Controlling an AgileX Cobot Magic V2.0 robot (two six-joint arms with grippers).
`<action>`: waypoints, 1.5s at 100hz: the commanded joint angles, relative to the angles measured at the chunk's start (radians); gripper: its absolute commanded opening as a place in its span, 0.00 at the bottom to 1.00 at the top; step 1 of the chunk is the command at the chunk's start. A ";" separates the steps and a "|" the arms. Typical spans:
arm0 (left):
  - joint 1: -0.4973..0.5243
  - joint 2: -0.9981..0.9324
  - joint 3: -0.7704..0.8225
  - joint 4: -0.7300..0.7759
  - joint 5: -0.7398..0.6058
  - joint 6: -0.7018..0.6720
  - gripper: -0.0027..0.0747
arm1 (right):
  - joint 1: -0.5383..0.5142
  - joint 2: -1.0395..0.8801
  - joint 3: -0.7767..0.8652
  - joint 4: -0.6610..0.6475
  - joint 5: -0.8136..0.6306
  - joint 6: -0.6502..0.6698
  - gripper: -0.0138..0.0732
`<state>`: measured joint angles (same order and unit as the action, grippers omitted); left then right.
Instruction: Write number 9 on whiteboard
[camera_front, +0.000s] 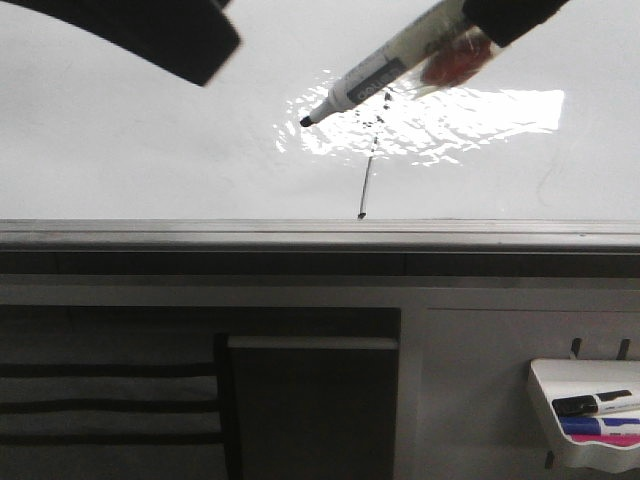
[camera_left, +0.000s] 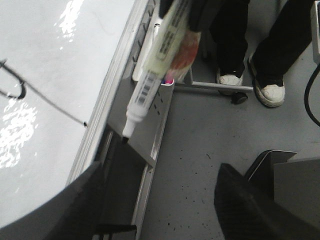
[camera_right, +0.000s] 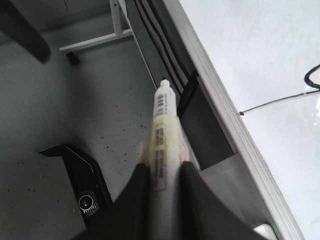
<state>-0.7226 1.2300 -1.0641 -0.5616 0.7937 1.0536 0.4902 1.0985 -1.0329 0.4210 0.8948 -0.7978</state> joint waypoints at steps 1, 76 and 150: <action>-0.047 0.049 -0.077 -0.040 -0.058 0.022 0.61 | 0.002 -0.024 -0.034 0.018 -0.032 -0.015 0.08; -0.089 0.238 -0.220 -0.042 -0.038 0.037 0.15 | 0.002 -0.024 -0.034 0.018 -0.023 -0.015 0.08; 0.022 0.163 -0.220 0.360 -0.002 -0.476 0.01 | -0.127 -0.134 -0.080 -0.188 0.054 0.185 0.48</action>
<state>-0.7404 1.4631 -1.2520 -0.2903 0.8052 0.7743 0.3994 1.0103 -1.0791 0.2533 0.9703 -0.6552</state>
